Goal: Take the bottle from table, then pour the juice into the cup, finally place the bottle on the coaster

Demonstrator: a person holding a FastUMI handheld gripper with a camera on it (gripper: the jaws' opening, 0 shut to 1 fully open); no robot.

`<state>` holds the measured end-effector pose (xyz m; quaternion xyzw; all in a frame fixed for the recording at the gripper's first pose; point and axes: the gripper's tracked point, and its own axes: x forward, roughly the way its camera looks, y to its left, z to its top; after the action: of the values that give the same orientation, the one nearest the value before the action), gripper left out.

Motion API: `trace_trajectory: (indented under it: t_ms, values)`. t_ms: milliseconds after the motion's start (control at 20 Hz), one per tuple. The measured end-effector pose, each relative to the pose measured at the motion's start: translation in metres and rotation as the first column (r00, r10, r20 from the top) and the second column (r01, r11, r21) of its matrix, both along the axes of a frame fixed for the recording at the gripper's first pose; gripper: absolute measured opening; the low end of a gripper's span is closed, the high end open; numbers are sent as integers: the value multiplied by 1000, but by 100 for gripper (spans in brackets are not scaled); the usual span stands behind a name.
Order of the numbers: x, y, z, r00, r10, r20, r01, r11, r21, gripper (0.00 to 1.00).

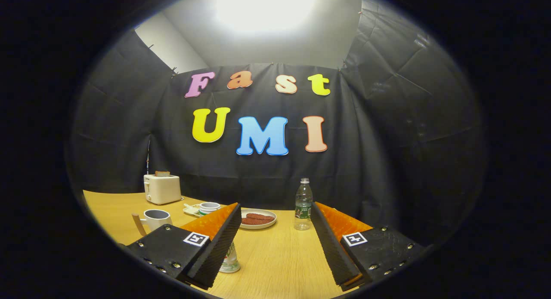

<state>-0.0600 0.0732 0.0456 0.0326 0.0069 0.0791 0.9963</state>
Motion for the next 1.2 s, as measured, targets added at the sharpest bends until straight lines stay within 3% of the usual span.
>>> trace_trajectory:
  t_ms: [450,850,1200]
  values:
    - [-18,51,-6,996,90,-13,-90,996,-6,97]
    - [-8,92,-39,985,154,-76,-153,988,20,97]
    - [18,111,-76,979,123,-161,-124,992,1,97]
